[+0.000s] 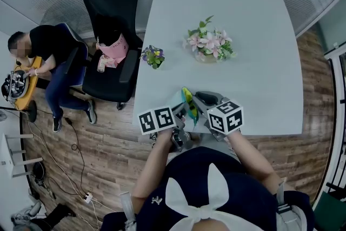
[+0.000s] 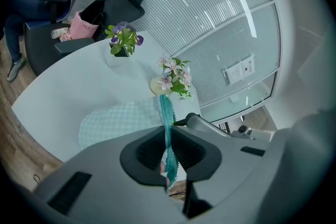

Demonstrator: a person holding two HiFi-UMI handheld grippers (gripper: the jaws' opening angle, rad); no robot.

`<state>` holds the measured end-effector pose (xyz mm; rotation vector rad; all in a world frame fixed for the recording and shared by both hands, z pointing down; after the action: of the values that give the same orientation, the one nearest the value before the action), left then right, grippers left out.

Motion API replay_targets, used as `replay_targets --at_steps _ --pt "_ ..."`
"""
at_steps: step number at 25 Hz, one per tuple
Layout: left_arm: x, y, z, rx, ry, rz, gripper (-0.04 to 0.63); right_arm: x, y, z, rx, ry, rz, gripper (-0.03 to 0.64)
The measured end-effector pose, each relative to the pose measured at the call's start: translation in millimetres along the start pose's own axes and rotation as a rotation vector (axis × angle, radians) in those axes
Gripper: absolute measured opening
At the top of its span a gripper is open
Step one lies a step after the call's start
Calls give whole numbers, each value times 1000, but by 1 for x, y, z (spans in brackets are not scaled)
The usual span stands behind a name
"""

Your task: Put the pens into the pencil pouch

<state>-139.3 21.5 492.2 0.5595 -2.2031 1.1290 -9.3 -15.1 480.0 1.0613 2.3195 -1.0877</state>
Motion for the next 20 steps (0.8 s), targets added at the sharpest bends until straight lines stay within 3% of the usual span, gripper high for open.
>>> replay_targets --at_steps 9,13,20 --pt "-1 1 -3 -2 7 8 49 -4 2 -5 29 35 -29 89" --pt "-2 0 -5 -2 10 8 49 -3 6 -8 24 104 -59 71" --pt "-2 -1 -6 -7 13 11 49 13 9 -4 -19 243 2 66"
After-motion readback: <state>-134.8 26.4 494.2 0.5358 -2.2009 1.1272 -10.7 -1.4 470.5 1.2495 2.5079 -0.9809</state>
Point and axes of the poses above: the fingertips, and each gripper's own axes: y backward along the fingers, x to its left, z out of its top, the point moved 7 cm from there along y, backward along the fingers, and after that the axes turned 13 degrees about -y, right-handed, at the moved point
